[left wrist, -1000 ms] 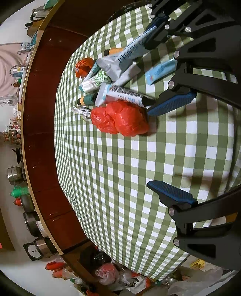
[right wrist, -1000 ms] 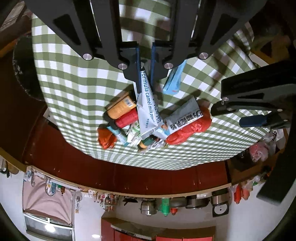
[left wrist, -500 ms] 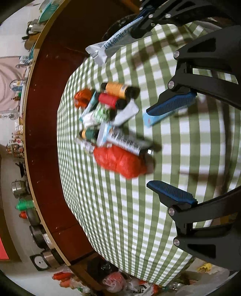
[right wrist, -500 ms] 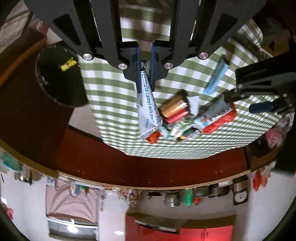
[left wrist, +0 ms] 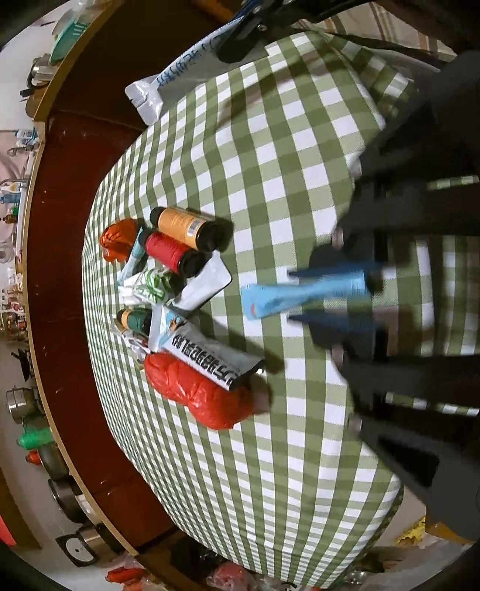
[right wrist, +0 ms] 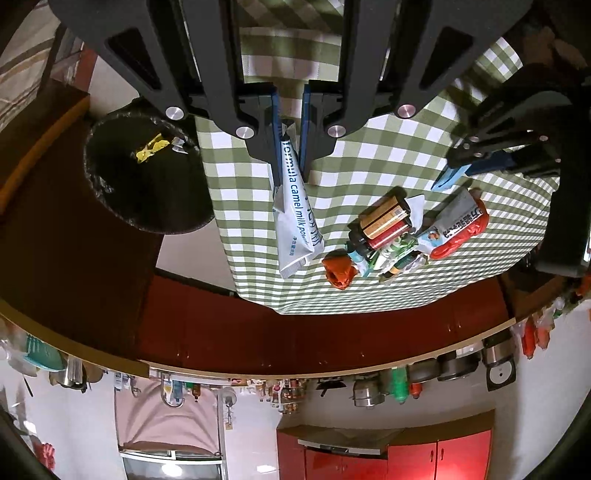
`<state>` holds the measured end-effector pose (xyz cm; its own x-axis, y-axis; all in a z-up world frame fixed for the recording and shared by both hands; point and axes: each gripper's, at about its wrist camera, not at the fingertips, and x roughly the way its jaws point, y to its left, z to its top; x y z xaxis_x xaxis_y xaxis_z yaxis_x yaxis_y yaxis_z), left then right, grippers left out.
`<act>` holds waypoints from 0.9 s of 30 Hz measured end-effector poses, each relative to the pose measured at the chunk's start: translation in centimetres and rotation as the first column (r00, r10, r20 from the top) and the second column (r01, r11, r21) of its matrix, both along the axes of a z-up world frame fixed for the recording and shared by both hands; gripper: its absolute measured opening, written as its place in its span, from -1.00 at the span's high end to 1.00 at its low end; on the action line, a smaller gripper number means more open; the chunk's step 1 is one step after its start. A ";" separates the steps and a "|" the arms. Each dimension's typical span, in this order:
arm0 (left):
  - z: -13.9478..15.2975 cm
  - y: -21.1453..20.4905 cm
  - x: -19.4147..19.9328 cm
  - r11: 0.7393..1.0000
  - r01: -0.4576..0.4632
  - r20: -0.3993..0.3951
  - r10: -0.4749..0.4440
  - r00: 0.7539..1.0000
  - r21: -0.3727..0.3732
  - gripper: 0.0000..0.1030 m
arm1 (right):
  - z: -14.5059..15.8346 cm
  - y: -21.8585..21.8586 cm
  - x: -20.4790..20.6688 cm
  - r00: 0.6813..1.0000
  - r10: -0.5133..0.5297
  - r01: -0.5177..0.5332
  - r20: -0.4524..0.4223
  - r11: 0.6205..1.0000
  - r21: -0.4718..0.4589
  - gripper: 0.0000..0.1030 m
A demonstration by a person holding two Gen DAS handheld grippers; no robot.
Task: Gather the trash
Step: 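Carry both tubes over the black bin and open both tools to drop them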
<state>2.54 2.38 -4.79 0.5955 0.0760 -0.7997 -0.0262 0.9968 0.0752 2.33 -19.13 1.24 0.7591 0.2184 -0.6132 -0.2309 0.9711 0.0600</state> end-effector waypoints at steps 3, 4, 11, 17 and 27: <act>0.0 -0.2 -0.1 1.000 0.008 0.005 -0.008 1.000 -0.006 0.82 | 0.0 -0.1 0.0 1.000 -0.004 0.004 0.003 1.000 0.001 0.83; 0.1 -0.3 -0.3 1.000 0.009 0.012 -0.009 1.000 -0.002 0.82 | 0.0 -0.1 0.0 1.000 -0.005 0.005 0.003 1.000 0.002 0.83; 2.8 -2.2 -1.8 0.996 0.061 0.142 -0.071 0.987 0.071 0.82 | 0.2 -0.8 0.1 0.999 -0.029 0.029 0.017 1.000 0.000 0.83; 4.2 -4.8 0.0 0.989 0.127 0.186 -0.138 0.973 0.070 0.82 | 0.7 -2.6 0.6 0.995 -0.093 0.094 0.043 0.995 -0.026 0.83; 4.6 -11.6 5.0 0.968 0.246 0.209 -0.249 0.946 0.042 0.82 | 0.7 -8.3 2.6 0.963 -0.261 0.264 0.060 0.963 -0.053 0.83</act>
